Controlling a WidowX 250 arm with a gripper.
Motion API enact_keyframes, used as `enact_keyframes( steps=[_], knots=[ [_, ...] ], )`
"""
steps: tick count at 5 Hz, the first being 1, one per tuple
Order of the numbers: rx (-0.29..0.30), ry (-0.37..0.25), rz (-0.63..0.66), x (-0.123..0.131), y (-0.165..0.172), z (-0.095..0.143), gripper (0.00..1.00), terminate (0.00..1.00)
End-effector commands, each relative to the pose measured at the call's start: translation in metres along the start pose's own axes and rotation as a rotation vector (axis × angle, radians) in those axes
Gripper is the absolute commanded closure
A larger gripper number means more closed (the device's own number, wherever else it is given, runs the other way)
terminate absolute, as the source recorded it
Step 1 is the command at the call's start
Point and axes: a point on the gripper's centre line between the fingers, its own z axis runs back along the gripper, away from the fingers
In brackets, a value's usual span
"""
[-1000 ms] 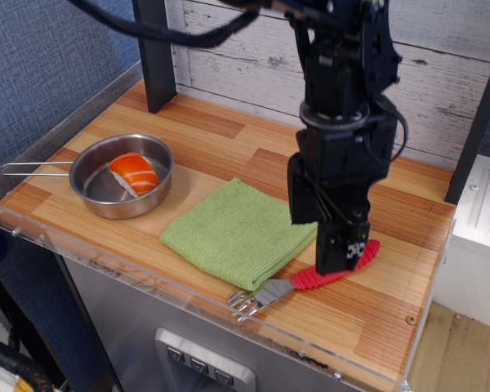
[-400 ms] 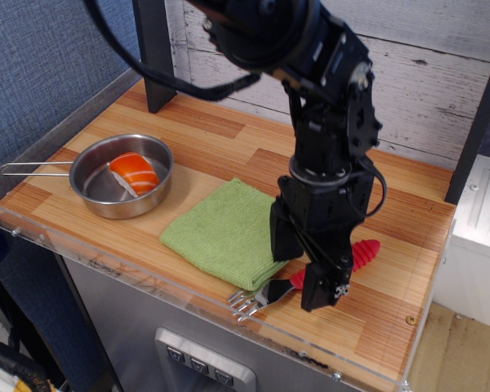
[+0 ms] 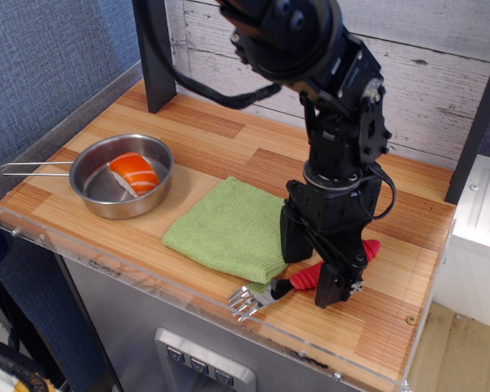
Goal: Move the red fork to the top right of the cloth.
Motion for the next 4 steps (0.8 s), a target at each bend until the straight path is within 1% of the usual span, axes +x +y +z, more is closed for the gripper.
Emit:
enact_keyframes(
  steps=[1, 3, 4],
  knots=[
    [0.034, -0.051, -0.028, 0.019, 0.004, 0.003, 0.00, 0.00],
    [0.031, -0.079, -0.132, 0.023, -0.006, 0.003, 0.00, 0.00],
    [0.027, -0.102, -0.161, 0.022, -0.010, 0.004, 1.00, 0.00]
  ],
)
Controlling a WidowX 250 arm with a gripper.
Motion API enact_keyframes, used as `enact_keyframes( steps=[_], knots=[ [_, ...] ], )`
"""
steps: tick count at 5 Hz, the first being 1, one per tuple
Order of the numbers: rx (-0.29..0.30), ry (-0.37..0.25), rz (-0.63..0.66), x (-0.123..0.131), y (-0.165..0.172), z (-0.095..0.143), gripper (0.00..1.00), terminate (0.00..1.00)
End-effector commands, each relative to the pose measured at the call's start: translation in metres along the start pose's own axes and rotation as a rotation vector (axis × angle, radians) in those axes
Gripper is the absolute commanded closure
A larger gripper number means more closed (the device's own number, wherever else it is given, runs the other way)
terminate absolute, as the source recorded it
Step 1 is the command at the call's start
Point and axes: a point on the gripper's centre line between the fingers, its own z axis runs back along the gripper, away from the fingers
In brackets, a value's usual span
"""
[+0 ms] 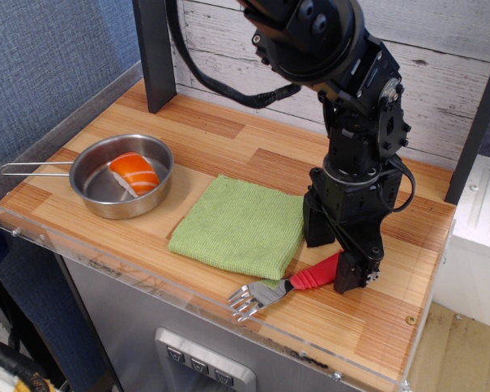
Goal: Move the red fork to the top right of the cloth.
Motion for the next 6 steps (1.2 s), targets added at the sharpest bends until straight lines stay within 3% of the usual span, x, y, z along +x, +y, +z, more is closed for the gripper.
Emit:
enact_keyframes(
  steps=[1, 4, 5, 6],
  knots=[
    [0.007, -0.041, -0.084, 0.005, -0.010, 0.008, 1.00, 0.00],
    [0.022, -0.060, -0.092, 0.002, -0.009, 0.031, 1.00, 0.00],
    [0.014, -0.079, -0.111, 0.005, -0.012, 0.049, 1.00, 0.00],
    [0.023, -0.122, -0.102, 0.005, -0.006, 0.082, 1.00, 0.00]
  ],
)
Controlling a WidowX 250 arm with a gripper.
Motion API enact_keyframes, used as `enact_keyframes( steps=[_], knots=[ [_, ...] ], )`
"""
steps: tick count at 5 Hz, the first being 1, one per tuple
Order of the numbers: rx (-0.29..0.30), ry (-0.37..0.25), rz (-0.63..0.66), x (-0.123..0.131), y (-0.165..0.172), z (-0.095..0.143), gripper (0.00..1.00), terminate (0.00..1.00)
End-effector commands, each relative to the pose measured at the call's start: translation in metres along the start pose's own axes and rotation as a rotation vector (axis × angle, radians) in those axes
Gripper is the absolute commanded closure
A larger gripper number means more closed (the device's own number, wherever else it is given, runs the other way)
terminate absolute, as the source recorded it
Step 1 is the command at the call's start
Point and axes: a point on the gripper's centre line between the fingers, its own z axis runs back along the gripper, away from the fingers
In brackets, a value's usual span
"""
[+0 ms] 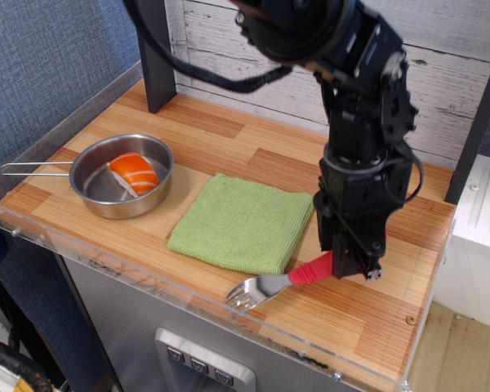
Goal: Move the red fork to the top right of the cloth.
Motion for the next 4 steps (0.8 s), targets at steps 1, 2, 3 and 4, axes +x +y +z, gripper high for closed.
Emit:
enact_keyframes(
  steps=[1, 2, 3, 4],
  knots=[
    [0.066, -0.118, 0.030, 0.004, 0.018, 0.078, 1.00, 0.00],
    [0.092, -0.143, 0.053, -0.001, 0.030, 0.105, 1.00, 0.00],
    [0.130, -0.166, 0.118, -0.013, 0.051, 0.129, 1.00, 0.00],
    [0.141, -0.153, 0.184, -0.024, 0.079, 0.132, 1.00, 0.00]
  ],
)
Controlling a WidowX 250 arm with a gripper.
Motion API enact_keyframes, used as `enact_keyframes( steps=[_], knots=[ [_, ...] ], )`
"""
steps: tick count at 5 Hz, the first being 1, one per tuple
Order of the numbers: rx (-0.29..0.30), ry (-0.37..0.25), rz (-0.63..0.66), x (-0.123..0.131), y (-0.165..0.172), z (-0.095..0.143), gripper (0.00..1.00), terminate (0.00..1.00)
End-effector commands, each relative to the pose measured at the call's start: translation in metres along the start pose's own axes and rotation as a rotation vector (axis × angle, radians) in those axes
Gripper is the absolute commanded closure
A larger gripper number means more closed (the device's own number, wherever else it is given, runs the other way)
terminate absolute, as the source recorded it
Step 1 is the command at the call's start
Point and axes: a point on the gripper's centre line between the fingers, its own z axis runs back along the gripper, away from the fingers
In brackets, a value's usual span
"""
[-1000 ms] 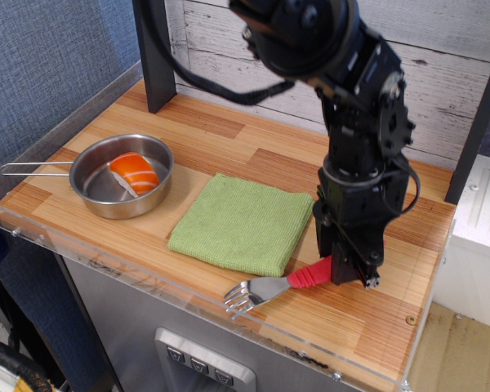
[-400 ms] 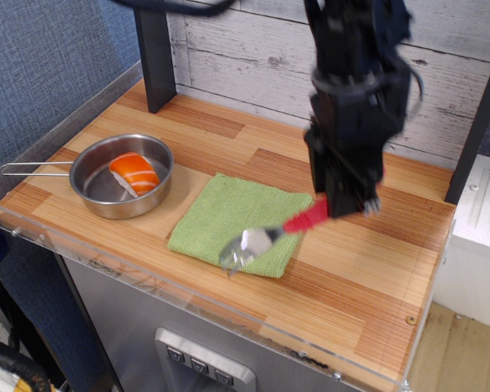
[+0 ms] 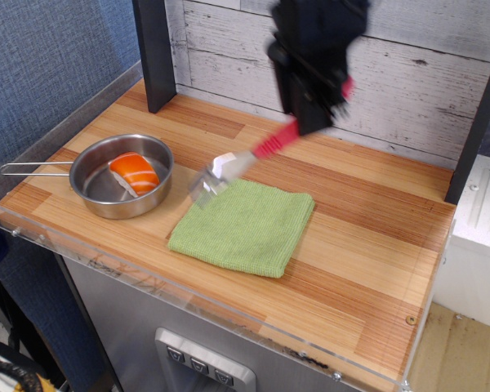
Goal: Move the red fork to the top right of the cloth.
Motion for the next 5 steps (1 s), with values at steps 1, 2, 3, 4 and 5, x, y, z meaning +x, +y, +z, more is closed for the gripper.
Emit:
enact_keyframes(
  steps=[1, 2, 3, 4, 5],
  knots=[
    [0.061, -0.009, 0.078, -0.002, 0.054, 0.009, 1.00, 0.00],
    [0.058, 0.024, 0.095, -0.001, 0.076, -0.008, 1.00, 0.00],
    [0.040, 0.057, 0.125, -0.002, 0.101, -0.034, 1.00, 0.00],
    [0.034, 0.089, 0.133, -0.001, 0.113, -0.054, 1.00, 0.00],
    [0.028, 0.102, 0.158, -0.003, 0.113, -0.073, 1.00, 0.00]
  ],
)
